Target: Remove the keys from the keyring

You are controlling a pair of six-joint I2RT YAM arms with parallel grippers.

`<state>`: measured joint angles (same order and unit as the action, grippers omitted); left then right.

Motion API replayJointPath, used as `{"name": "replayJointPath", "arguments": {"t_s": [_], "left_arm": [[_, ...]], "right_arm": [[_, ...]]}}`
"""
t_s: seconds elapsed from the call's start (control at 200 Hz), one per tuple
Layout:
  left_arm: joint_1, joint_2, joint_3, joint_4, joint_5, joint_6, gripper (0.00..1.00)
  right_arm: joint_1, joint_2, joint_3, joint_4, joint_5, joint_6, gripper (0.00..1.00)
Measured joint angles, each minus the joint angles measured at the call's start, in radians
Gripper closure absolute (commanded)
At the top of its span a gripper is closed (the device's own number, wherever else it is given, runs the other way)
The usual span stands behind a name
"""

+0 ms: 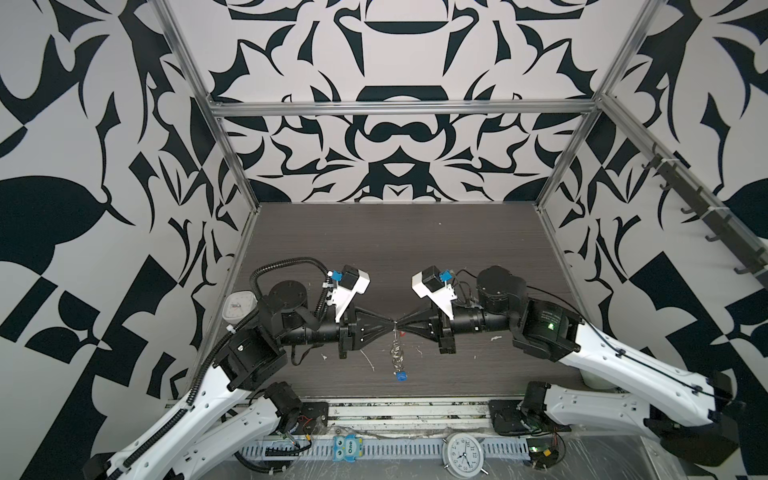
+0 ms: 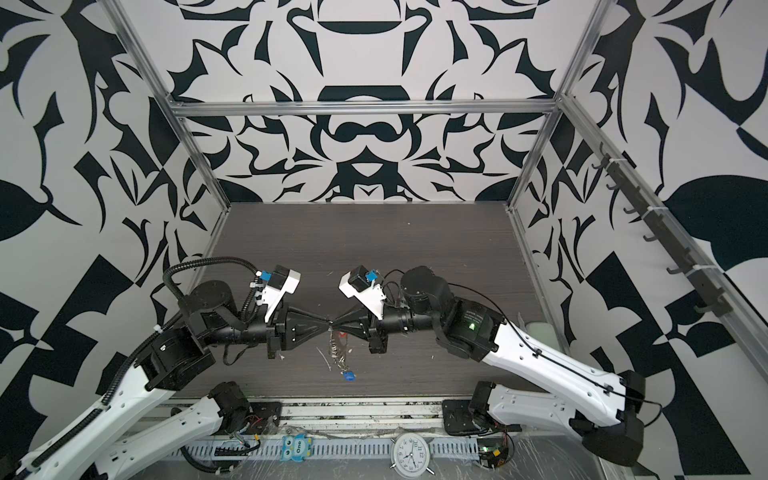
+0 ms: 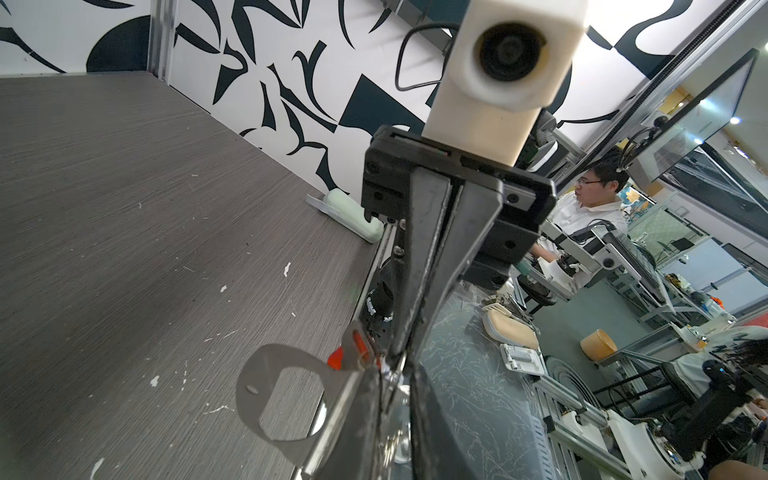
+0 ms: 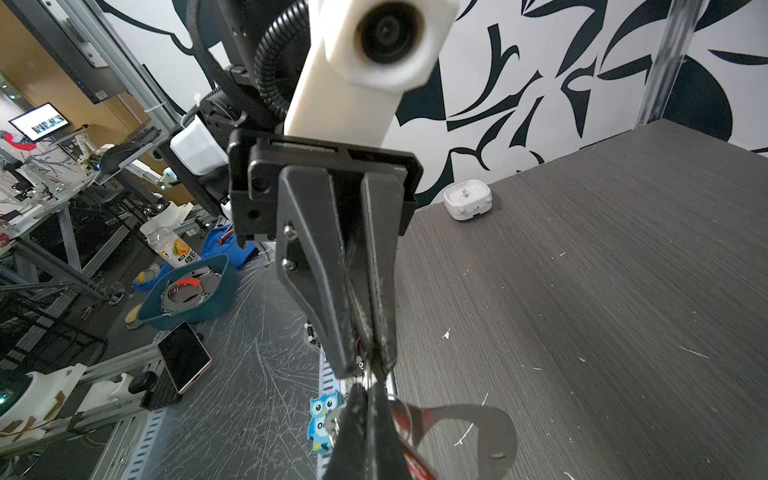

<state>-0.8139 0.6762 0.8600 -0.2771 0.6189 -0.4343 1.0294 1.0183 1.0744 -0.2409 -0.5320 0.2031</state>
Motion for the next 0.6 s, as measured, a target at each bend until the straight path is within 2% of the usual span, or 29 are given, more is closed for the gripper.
{"name": "replayJointPath", "arguments": {"t_s": [0.23,0.345,0.495,0.53,0.6], "left_arm": [[0.000,-0.001,0.000,-0.005,0.011,0.007,0.91],[0.000,-0.002,0.000,-0.004,0.015,0.019,1.00],[0.000,-0.002,0.000,-0.003,0.013,0.020,1.00],[0.000,-0.008,-0.001,0.003,0.013,0.018,1.00],[0.000,-0.024,-0.013,0.034,0.011,0.011,1.00]], "right_arm": [[0.001,0.005,0.003,0.001,-0.004,0.004,1.00],[0.001,0.009,0.006,0.000,-0.003,0.009,1.00],[0.001,0.010,0.006,0.004,-0.005,0.018,1.00],[0.001,0.010,0.006,0.008,-0.005,0.019,0.93],[0.001,0.005,0.004,0.026,0.002,0.028,0.70]]}}
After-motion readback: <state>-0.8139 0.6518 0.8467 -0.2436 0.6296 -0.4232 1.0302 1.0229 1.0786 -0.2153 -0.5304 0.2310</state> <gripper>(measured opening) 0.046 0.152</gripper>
